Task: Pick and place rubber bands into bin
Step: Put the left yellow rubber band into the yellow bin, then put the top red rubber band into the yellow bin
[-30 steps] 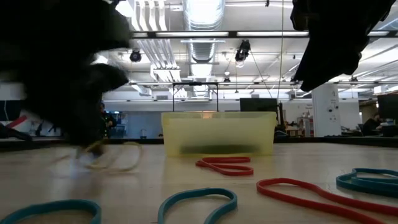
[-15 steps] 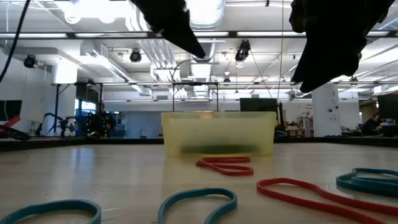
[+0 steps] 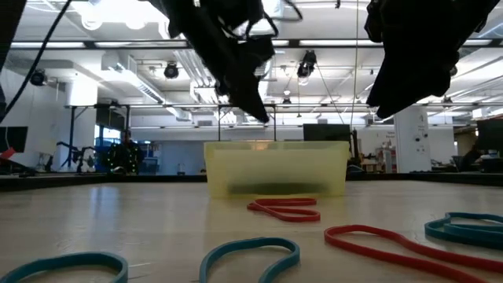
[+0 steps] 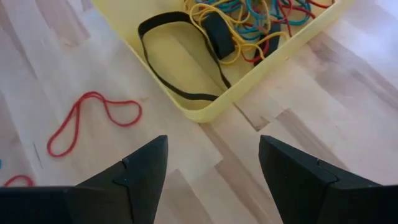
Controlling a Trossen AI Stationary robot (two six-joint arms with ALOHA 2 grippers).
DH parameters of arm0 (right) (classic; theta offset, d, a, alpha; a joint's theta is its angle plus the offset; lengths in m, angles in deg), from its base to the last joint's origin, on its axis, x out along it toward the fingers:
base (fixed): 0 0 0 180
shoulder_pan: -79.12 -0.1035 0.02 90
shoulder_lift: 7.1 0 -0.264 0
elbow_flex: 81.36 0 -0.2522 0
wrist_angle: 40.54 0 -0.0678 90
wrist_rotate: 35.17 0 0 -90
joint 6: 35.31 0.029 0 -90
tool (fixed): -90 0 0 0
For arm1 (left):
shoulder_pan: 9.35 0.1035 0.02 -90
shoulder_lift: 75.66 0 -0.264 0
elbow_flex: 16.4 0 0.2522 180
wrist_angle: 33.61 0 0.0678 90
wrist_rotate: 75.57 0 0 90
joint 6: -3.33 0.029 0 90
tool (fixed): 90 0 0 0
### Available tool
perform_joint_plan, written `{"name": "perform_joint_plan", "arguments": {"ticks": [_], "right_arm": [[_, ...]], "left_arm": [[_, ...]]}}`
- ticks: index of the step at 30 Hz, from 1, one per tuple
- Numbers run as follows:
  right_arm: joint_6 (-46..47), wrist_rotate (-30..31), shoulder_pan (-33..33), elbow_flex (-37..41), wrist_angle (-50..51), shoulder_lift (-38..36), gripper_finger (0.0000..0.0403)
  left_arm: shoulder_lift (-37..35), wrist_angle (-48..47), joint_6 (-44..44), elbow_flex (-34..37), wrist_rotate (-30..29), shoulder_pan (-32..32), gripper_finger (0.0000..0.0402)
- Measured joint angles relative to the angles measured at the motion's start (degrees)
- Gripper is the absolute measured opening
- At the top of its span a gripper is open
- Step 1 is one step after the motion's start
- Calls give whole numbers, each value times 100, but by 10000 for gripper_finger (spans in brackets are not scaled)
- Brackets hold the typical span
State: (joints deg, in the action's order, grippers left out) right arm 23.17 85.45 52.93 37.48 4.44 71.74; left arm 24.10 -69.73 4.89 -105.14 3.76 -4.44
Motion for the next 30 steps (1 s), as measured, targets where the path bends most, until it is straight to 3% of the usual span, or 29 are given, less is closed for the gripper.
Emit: {"name": "perform_joint_plan", "arguments": {"ticks": [4, 11, 16, 19, 24, 30], "right_arm": [[-146, 39, 37, 0, -5, 0, 237], [-779, -129, 39, 4, -292, 0, 237], [-2652, -1038, 37, 15, -1481, 305, 237], [-2938, -1405, 117, -26, -2053, 715, 237], [-3083, -1867, 275, -577, -2215, 1647, 237], [-4217, -2171, 282, -1751, -1602, 2701, 237]], "left_arm": [[125, -215, -425, 2, 123, -120, 93], [-213, -619, -55, 11, 209, -969, 174], [-411, -828, -242, 31, 62, -1629, 180], [-502, -956, -848, 33, -225, -1984, 180], [-604, -1561, -2266, 35, -701, -2536, 180], [-733, -1714, -3450, 32, -1365, -3255, 180]]}}
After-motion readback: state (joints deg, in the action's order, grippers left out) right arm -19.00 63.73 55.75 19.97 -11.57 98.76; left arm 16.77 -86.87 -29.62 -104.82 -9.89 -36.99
